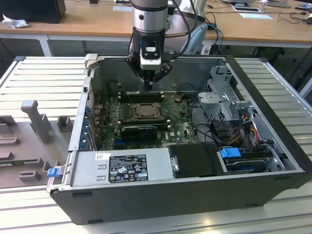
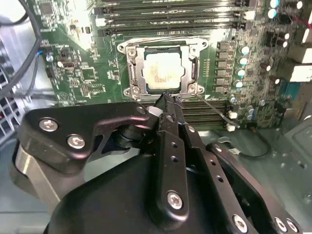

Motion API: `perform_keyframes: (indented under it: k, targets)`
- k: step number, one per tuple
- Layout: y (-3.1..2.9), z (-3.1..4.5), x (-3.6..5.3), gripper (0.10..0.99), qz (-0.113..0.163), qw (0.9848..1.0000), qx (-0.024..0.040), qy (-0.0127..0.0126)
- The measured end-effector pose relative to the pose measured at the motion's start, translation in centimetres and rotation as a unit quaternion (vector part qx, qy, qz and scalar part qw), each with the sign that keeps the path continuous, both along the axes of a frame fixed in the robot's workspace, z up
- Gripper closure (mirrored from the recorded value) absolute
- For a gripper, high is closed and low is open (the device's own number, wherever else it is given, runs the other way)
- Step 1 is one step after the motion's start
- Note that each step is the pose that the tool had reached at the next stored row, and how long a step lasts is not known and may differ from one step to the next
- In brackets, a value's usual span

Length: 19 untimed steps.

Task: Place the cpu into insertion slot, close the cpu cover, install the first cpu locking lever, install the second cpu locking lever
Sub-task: 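Install the first cpu locking lever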

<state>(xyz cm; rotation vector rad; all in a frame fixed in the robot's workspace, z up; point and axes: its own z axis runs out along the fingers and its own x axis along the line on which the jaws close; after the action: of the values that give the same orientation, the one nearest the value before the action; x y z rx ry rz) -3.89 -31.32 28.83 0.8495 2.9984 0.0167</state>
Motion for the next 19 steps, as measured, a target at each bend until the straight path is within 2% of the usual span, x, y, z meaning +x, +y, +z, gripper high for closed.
perform_keyframes:
  k: [2,6,11,19]
  targets:
    - [0.00,0.00,0.00,0.980,0.027,0.9996,0.0000,0.0000]
    - [0.00,0.00,0.00,0.980,0.053,0.9986,0.0000,0.0000]
    - [0.00,0.00,0.00,0.980,0.061,0.9981,0.0000,0.0000]
    - [0.00,0.00,0.00,0.980,0.089,0.9960,0.0000,0.0000]
